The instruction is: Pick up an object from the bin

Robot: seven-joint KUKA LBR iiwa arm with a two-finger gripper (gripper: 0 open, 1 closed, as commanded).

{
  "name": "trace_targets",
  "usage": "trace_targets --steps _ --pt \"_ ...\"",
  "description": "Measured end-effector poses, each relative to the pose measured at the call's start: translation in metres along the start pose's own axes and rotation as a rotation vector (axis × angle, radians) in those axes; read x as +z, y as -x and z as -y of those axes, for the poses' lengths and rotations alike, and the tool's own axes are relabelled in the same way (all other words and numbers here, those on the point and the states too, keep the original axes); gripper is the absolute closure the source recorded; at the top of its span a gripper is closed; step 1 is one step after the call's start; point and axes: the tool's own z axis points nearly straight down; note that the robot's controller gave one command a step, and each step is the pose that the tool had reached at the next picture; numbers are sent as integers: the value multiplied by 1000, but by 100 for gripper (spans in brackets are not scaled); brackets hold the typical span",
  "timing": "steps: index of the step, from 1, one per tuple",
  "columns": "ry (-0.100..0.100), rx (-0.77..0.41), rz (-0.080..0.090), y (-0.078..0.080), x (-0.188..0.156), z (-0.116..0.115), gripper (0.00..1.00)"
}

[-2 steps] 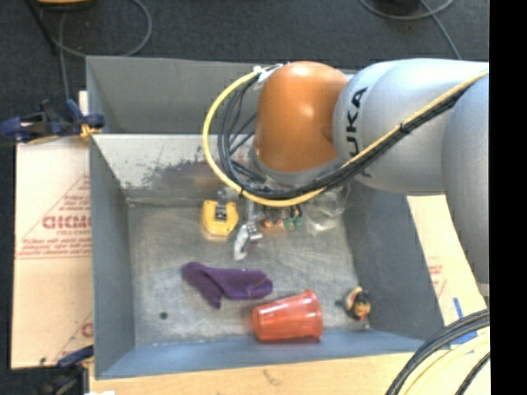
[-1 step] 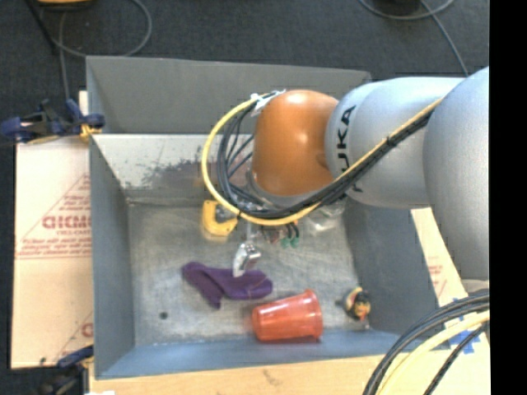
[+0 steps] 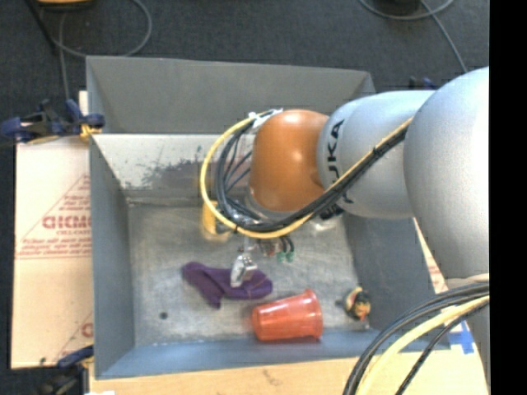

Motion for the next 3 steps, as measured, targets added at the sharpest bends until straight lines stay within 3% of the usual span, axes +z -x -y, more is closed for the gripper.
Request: trace_targets --steps 1,2,3 --pt "3 139 -4 -12 23 2 100" --pt "4 139 -4 -12 23 2 100" --pt "0 208 0 -26 -105 5 100"
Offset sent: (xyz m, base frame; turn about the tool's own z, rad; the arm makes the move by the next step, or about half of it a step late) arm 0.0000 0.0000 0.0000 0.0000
